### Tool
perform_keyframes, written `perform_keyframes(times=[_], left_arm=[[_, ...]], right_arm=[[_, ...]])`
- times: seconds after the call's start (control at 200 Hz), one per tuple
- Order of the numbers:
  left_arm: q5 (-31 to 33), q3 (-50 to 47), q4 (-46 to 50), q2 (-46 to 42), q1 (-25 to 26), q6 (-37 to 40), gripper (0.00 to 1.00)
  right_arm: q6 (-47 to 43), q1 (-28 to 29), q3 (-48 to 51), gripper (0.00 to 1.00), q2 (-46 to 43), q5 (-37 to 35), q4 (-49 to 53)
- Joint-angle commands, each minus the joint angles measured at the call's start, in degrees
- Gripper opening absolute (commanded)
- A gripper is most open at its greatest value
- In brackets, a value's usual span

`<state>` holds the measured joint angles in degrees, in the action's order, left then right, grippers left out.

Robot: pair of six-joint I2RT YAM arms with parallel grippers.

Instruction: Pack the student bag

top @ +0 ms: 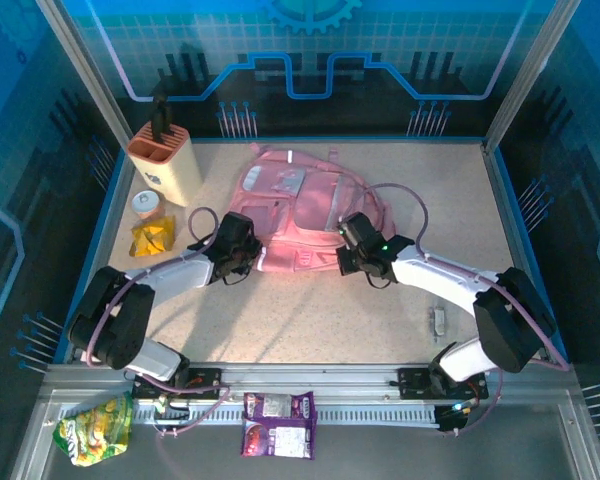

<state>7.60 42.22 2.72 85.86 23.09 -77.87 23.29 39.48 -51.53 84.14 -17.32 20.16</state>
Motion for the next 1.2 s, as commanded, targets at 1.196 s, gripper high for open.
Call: perform_keyframes(times=[1.196], left_arm=[[-9.5,1.6,-13.3,0.5,16.3,-1.7,0.54]], right_arm=[[8.9,11.2,2.9,0.00,-2.9,8.0,-6.6]])
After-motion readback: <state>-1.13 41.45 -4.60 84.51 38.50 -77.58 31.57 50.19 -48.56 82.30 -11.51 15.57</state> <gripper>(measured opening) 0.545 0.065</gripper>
